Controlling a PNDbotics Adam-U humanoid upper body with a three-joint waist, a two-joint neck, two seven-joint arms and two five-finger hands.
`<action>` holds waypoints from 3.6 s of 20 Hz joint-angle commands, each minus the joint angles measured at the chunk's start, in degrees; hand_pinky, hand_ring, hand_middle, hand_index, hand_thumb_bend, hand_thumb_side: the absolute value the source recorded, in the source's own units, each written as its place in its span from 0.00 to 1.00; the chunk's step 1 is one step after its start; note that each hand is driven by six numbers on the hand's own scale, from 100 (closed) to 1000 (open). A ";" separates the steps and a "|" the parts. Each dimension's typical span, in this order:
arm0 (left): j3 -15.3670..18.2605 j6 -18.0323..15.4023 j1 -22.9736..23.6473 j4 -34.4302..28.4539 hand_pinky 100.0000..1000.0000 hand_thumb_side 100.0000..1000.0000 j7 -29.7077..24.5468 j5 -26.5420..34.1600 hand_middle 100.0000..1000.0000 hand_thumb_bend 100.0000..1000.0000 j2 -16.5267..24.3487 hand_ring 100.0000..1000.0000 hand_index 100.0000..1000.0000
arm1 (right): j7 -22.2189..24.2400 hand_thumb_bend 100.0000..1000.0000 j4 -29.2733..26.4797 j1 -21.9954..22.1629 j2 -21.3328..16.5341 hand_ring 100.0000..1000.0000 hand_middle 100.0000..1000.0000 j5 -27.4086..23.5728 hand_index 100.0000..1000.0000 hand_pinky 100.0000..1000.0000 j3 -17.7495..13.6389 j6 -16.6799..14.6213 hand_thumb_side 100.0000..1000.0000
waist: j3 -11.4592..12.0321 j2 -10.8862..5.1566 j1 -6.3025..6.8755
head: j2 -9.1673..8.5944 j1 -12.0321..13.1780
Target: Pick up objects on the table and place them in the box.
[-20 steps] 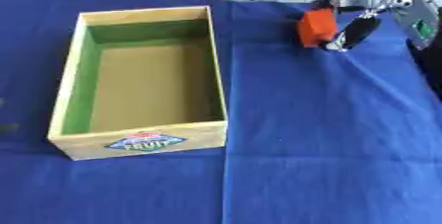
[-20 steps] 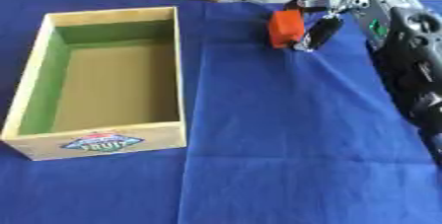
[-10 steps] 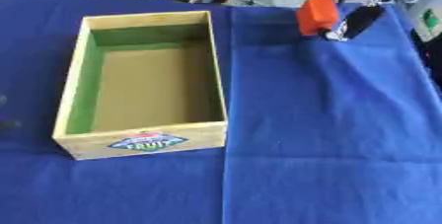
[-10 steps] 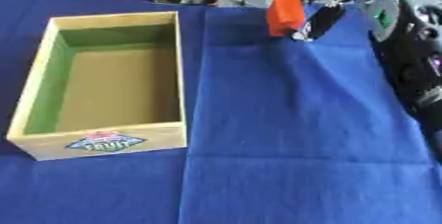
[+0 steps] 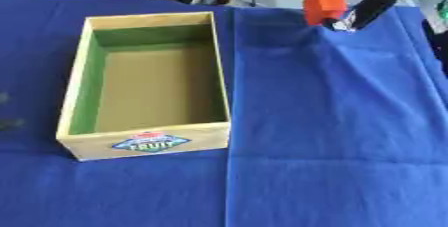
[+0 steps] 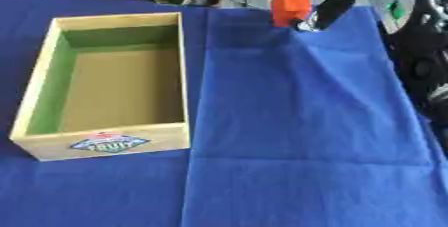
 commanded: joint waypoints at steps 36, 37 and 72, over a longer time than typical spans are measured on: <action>-1.17 -0.48 -1.31 -1.07 0.60 0.99 -0.74 0.18 0.76 0.00 0.06 0.80 0.74 | 9.19 0.00 -15.86 -4.58 19.77 0.65 0.54 -9.95 0.48 0.68 5.24 -1.19 0.26 | 4.31 -1.52 -0.63 | 0.31 -0.83; -1.19 -0.48 -1.36 -1.07 0.60 0.99 -0.76 0.19 0.76 0.00 0.05 0.80 0.74 | 9.42 0.00 -15.49 -4.47 20.36 0.65 0.54 -9.69 0.48 0.68 5.44 -1.40 0.26 | 4.46 -1.48 -0.65 | 0.19 -0.93; -1.90 -0.31 -2.21 -1.07 0.60 0.99 -1.54 0.46 0.76 0.00 -0.10 0.80 0.74 | 9.10 0.31 -3.45 -6.01 28.70 0.87 0.85 9.41 0.91 0.78 6.00 -8.56 1.00 | 6.28 -1.12 -2.38 | -1.59 -2.88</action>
